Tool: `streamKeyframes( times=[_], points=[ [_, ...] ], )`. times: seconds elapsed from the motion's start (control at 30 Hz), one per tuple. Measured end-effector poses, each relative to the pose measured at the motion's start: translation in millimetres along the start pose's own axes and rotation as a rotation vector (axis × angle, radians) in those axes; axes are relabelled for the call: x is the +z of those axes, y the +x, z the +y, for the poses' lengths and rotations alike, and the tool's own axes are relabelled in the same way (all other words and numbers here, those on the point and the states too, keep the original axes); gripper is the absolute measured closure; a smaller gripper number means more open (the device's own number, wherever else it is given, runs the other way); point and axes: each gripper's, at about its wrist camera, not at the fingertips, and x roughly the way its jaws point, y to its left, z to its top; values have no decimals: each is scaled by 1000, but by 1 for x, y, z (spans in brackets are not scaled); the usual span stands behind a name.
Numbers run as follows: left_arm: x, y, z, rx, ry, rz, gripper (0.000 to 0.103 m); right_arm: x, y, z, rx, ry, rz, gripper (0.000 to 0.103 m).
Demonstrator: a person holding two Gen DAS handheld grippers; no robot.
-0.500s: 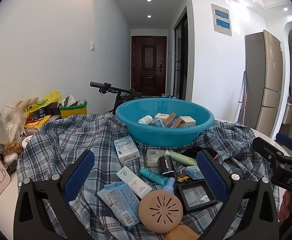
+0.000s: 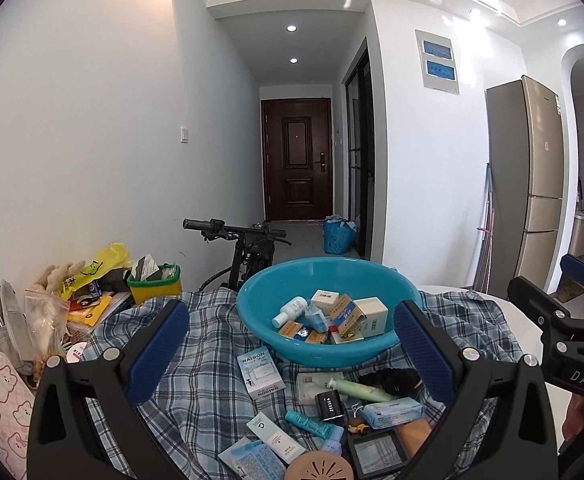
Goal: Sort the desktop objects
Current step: 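Move both tools over the cluttered toiletries on the plaid shirt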
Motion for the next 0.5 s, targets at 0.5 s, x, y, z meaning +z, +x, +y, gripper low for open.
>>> streamKeyframes(
  times=[0.5],
  points=[
    [35, 7, 2, -47, 6, 128, 0, 34, 2, -20, 53, 20, 68, 0]
  ],
)
